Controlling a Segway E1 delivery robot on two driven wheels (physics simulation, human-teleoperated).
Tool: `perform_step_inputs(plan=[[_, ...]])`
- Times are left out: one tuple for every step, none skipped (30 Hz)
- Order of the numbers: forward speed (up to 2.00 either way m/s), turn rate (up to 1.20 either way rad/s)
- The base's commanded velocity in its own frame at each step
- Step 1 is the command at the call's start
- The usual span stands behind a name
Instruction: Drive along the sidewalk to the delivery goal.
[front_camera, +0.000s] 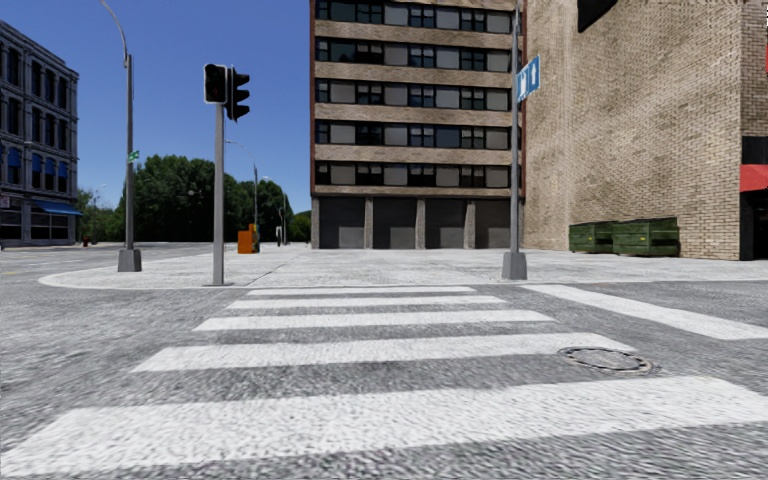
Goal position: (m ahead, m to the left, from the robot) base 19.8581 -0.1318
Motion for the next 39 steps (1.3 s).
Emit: perform_step_inputs(plan=[[2.0, 0.0], [2.0, 0.0], [2.0, 0.0], [2.0, 0.0], [2.0, 0.0], [2.0, 0.0], [2.0, 0.0], [2.0, 0.0], [2.0, 0.0], [2.0, 0.0], [2.0, 0.0], [2.0, 0.0], [2.0, 0.0], [2.0, 0.0], [2.0, 0.0], [2.0, 0.0], [2.0, 0.0], [2.0, 0.0], [2.0, 0.0], [2.0, 0.0], [2.0, 0.0], [2.0, 0.0], [2.0, 0.0], [2.0, 0.0], [2.0, 0.0], [2.0, 0.0], [2.0, 0.0], [2.0, 0.0], [2.0, 0.0], [2.0, 0.0], [2.0, 0.0], [2.0, 0.0], [2.0, 0.0], [2.0, 0.0], [2.0, 0.0], [2.0, 0.0], [2.0, 0.0], [2.0, 0.0], [2.0, -0.04]])
